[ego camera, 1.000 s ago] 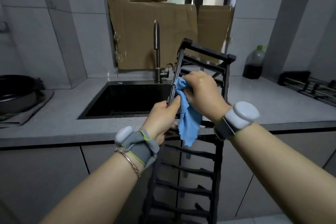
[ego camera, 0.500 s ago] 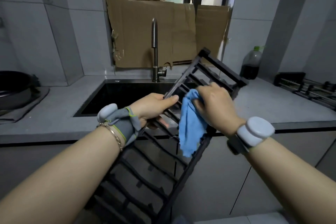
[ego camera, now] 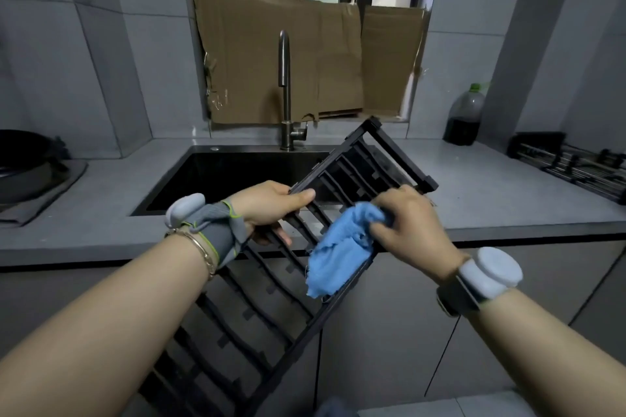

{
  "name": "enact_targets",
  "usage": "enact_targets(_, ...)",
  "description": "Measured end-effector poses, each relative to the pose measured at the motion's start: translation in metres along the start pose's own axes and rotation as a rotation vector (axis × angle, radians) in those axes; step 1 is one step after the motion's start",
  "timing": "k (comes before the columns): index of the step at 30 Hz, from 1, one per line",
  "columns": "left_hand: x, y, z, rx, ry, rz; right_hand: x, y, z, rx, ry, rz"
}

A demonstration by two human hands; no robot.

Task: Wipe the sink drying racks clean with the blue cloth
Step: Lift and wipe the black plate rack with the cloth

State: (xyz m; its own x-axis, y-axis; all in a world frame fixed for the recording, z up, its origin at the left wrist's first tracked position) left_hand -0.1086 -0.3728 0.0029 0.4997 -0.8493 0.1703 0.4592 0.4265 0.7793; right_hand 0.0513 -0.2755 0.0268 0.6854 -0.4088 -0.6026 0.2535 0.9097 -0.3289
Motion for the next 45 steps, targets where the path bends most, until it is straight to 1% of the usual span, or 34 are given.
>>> enact_targets(1, -0.001, 0.000, 0.000, -0.021, -0.009, 0.003, -0.002, 0.002, 0.014, -0.191, 0.115, -0.076)
enact_targets(2, -0.002, 0.002, 0.001, -0.042, -0.019, -0.001, -0.005, 0.006, 0.027, -0.318, 0.236, -0.137)
enact_targets(3, -0.003, 0.004, 0.001, -0.061, -0.031, -0.009, -0.009, 0.006, 0.035, -0.318, 0.307, -0.169)
enact_targets(4, -0.004, 0.006, 0.000, -0.085, -0.049, -0.018, -0.015, 0.005, 0.037, -0.221, 0.305, -0.181)
enact_targets(7, -0.004, 0.009, -0.006, -0.166, -0.130, -0.024, -0.028, -0.007, 0.013, 0.075, 0.100, -0.170)
enact_targets(9, -0.002, 0.004, -0.009, -0.211, -0.171, -0.003, -0.024, -0.011, -0.006, 0.190, 0.027, -0.162)
enact_targets(12, -0.004, -0.006, -0.014, -0.261, -0.195, 0.014, -0.013, -0.008, -0.020, 0.141, 0.018, -0.209)
enact_targets(14, -0.007, -0.009, -0.012, -0.324, -0.164, -0.001, -0.007, -0.004, -0.025, 0.092, 0.034, -0.247)
enact_targets(16, -0.008, -0.002, -0.007, -0.406, -0.053, -0.050, -0.006, 0.001, -0.023, 0.068, 0.092, -0.299)
enact_targets(20, 0.011, 0.024, -0.006, -0.738, 0.302, -0.188, -0.007, 0.020, -0.014, 0.019, 0.170, -0.431)
enact_targets(21, 0.018, 0.025, -0.011, -0.783, 0.331, -0.212, -0.006, 0.027, -0.013, 0.010, 0.177, -0.474)
enact_targets(22, 0.024, 0.022, -0.022, -0.814, 0.318, -0.229, -0.005, 0.034, -0.011, 0.003, 0.185, -0.519)
enact_targets(26, 0.041, 0.002, -0.076, -1.000, 0.130, -0.261, 0.004, 0.060, -0.003, -0.010, 0.210, -0.664)
enact_targets(27, 0.042, -0.002, -0.086, -1.052, 0.118, -0.270, 0.006, 0.066, -0.001, -0.018, 0.213, -0.684)
enact_targets(28, 0.040, -0.005, -0.092, -1.101, 0.147, -0.287, 0.006, 0.071, 0.000, -0.030, 0.214, -0.697)
enact_targets(31, 0.035, 0.002, -0.093, -1.104, 0.268, -0.329, 0.006, 0.086, 0.004, -0.061, 0.212, -0.728)
enact_targets(32, 0.034, 0.005, -0.093, -1.115, 0.315, -0.376, 0.005, 0.088, 0.003, -0.075, 0.208, -0.735)
enact_targets(36, 0.030, 0.005, -0.089, -1.087, 0.319, -0.352, -0.004, 0.092, 0.003, -0.096, 0.159, -0.724)
enact_targets(37, 0.029, 0.009, -0.087, -1.089, 0.337, -0.374, -0.007, 0.093, 0.001, -0.100, 0.146, -0.721)
enact_targets(39, 0.025, 0.005, -0.085, -1.133, 0.325, -0.317, -0.014, 0.091, -0.002, -0.105, 0.119, -0.711)
enact_targets(40, 0.025, 0.006, -0.081, -1.154, 0.372, -0.338, -0.017, 0.089, -0.005, -0.095, 0.101, -0.704)
enact_targets(41, 0.020, 0.006, -0.076, -1.177, 0.381, -0.330, -0.021, 0.088, -0.008, -0.075, 0.074, -0.699)
enact_targets(42, 0.016, 0.001, -0.074, -1.217, 0.327, -0.272, -0.025, 0.086, -0.011, -0.040, 0.043, -0.689)
enact_targets(43, 0.014, -0.001, -0.070, -1.195, 0.328, -0.250, -0.028, 0.083, -0.014, 0.009, 0.006, -0.667)
enact_targets(45, 0.011, 0.005, -0.063, -1.203, 0.348, -0.287, -0.036, 0.071, -0.020, 0.139, -0.079, -0.572)
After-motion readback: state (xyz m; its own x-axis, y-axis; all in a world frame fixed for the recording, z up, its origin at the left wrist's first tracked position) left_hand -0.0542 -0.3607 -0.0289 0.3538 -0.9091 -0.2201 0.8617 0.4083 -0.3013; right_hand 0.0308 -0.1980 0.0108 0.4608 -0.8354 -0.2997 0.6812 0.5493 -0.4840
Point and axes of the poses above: each hand's wrist, its own x-axis away from the middle knuckle, its own z-axis out of the back of the hand, y = z × x, the point moved 8 cm from there along -x, towards the middle knuckle, and after that the axes turned 7 degrees about -x, right-handed, at the moved point
